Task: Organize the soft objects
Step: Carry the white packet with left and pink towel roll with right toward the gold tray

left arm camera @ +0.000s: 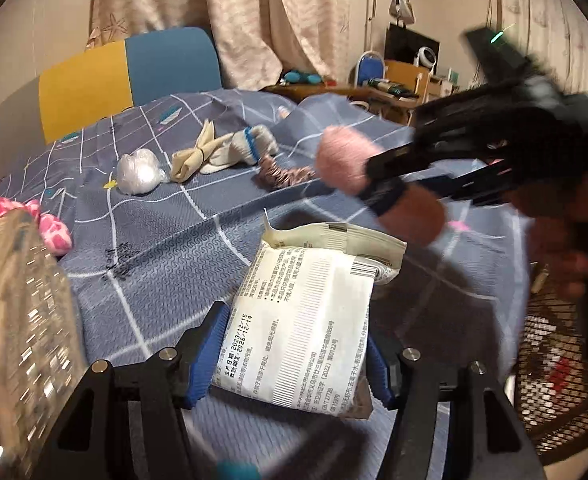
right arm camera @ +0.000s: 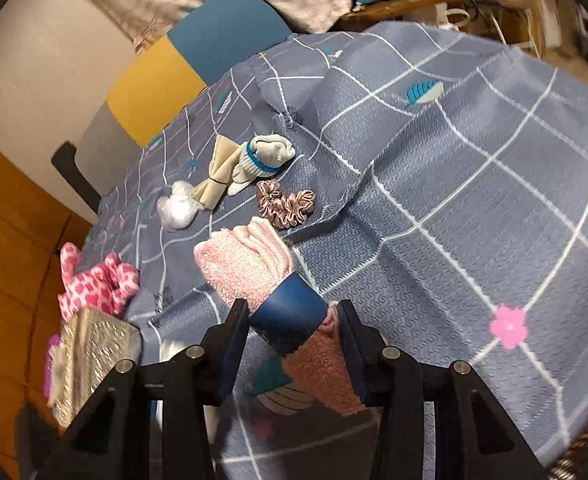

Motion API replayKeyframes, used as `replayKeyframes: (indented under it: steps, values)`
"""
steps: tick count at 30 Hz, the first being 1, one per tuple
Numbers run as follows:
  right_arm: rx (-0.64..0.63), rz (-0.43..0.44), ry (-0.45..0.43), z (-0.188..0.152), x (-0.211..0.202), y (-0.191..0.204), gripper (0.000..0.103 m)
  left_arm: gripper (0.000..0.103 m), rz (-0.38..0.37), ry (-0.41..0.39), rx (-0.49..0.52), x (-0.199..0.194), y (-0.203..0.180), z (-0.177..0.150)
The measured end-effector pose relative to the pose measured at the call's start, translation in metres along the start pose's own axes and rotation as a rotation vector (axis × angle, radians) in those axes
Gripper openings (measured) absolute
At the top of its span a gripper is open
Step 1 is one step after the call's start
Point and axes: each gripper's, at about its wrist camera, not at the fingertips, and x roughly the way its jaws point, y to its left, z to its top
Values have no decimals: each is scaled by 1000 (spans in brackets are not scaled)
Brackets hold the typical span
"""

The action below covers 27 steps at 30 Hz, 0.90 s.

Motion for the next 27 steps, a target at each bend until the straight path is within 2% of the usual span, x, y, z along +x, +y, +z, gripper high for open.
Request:
replayKeyframes:
  steps: [2,7,12,15,19,27]
  values:
    - [20,32,19,2,4,-3,45,63,-14,-12,-8,-18,-2,-3]
    - [-11,12,23,1,6,-2,45,63,-46,-62,-1,-76,0,-12]
    - [-54,49,-17,-2,1,9,45,63,-47,-121,-63,-135,29,-19]
    - [-103,79,-44,-7,-2,23,45,63,-2,-159,-132,-169,58,-27]
    - [-150,77,-64,-22,-9,39,45,63,88,-181,-248,-203,105,-39]
    - [-99,184,-93,-60,-47,66,45,63,232,-130,-549,-223,203,-82]
